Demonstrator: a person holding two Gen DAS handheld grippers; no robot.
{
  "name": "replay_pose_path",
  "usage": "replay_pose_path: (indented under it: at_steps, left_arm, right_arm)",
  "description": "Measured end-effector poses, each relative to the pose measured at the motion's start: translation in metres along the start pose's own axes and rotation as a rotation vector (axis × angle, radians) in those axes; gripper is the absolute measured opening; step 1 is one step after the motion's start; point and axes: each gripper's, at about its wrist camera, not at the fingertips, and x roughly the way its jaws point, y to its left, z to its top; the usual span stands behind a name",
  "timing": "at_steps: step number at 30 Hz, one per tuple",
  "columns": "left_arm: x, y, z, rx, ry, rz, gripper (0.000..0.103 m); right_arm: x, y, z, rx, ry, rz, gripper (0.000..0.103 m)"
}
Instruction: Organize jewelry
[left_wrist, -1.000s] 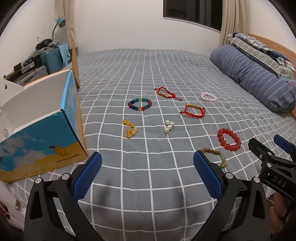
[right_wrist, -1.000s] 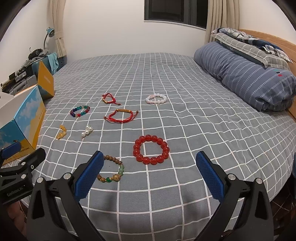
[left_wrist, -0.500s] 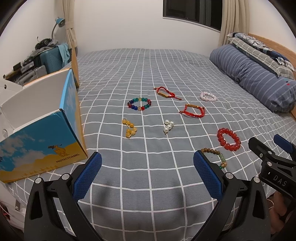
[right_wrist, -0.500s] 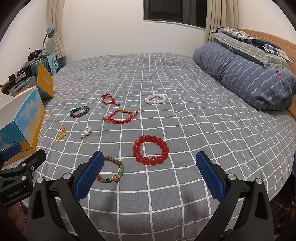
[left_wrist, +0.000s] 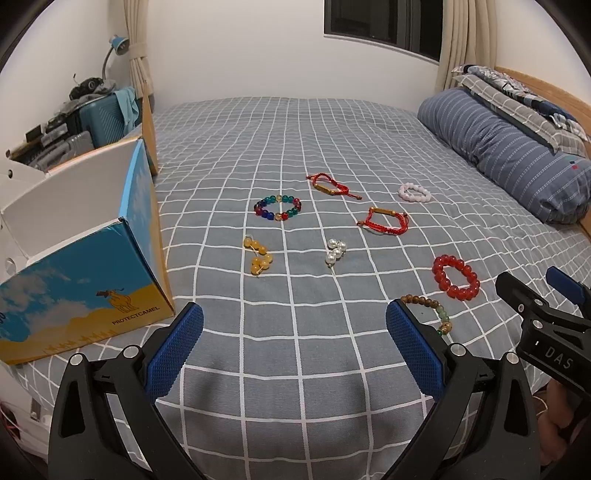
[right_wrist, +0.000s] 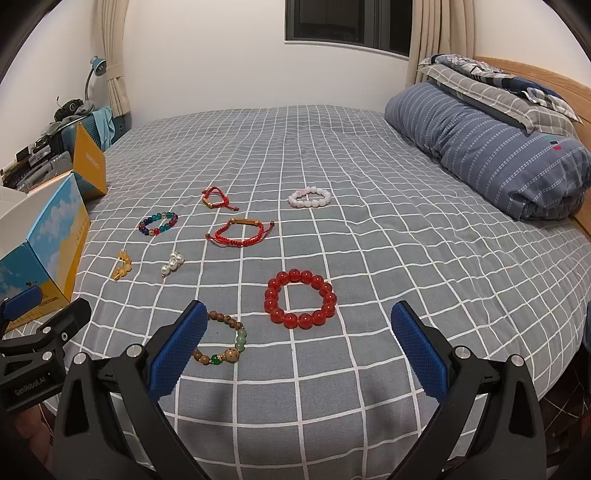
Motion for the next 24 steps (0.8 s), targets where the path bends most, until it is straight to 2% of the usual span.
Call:
replay_pose_path:
  at_steps: [24]
  left_arm:
    - [-0.0012,-0.002,0.0005,0.005,0.0,0.003,0.097]
  right_arm:
    - [0.0013,-0.0006,-0.0013,0.001,0.001,-0.003,0.096]
